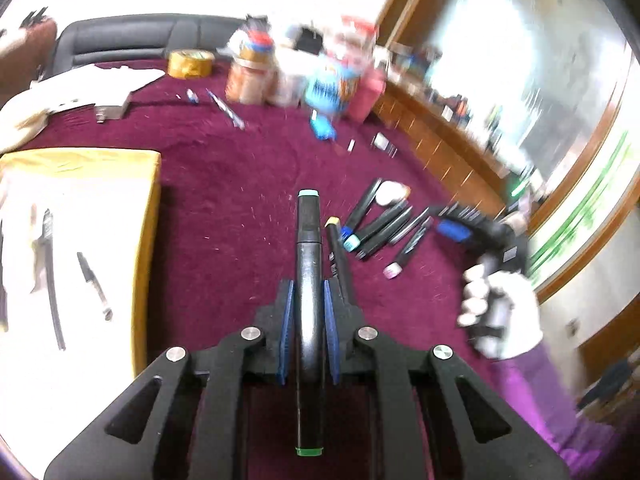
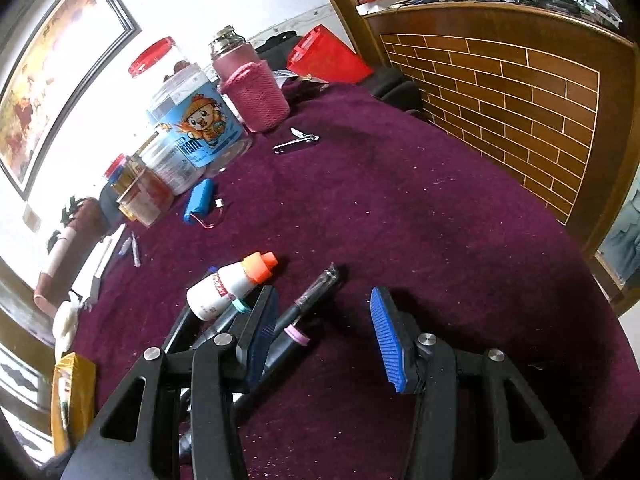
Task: Organize rigid objects
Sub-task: 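Grasp a black marker with yellow cap with the right gripper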
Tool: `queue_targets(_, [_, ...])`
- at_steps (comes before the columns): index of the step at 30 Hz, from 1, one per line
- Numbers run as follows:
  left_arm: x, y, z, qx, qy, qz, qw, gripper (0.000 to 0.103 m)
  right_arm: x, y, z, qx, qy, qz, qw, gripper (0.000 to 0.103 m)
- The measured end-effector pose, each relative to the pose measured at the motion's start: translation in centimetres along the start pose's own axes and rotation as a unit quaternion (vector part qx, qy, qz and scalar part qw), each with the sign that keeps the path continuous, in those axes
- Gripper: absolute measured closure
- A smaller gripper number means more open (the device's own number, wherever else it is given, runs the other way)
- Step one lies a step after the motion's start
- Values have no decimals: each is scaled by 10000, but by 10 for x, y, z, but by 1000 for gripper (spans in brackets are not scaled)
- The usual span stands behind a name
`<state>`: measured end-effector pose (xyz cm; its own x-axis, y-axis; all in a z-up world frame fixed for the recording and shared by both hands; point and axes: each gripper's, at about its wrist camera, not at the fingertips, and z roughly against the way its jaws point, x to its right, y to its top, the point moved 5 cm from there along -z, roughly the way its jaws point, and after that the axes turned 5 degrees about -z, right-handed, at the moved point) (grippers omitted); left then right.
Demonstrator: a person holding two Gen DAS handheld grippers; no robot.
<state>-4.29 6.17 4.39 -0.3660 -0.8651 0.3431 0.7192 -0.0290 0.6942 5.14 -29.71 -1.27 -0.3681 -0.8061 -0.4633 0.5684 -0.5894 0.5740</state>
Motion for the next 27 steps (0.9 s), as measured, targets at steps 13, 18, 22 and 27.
queue_targets(13, [-78, -21, 73, 624, 134, 755, 9951, 91, -94, -86, 50, -1222, 1373, 675, 9806, 60])
queue_targets(18, [-116, -38, 86, 645, 125, 1351, 9886, 91, -150, -144, 32, -1672, 1007, 1714, 9657, 60])
queue_targets(22, [-136, -46, 102, 723, 367, 1510, 9852, 91, -170, -159, 10, -1458, 362, 2201, 9638, 60])
queue_targets(27, [-166, -46, 118, 754, 799, 1616, 9807, 91, -176, -166, 7, -1125, -222, 2682, 9565, 88])
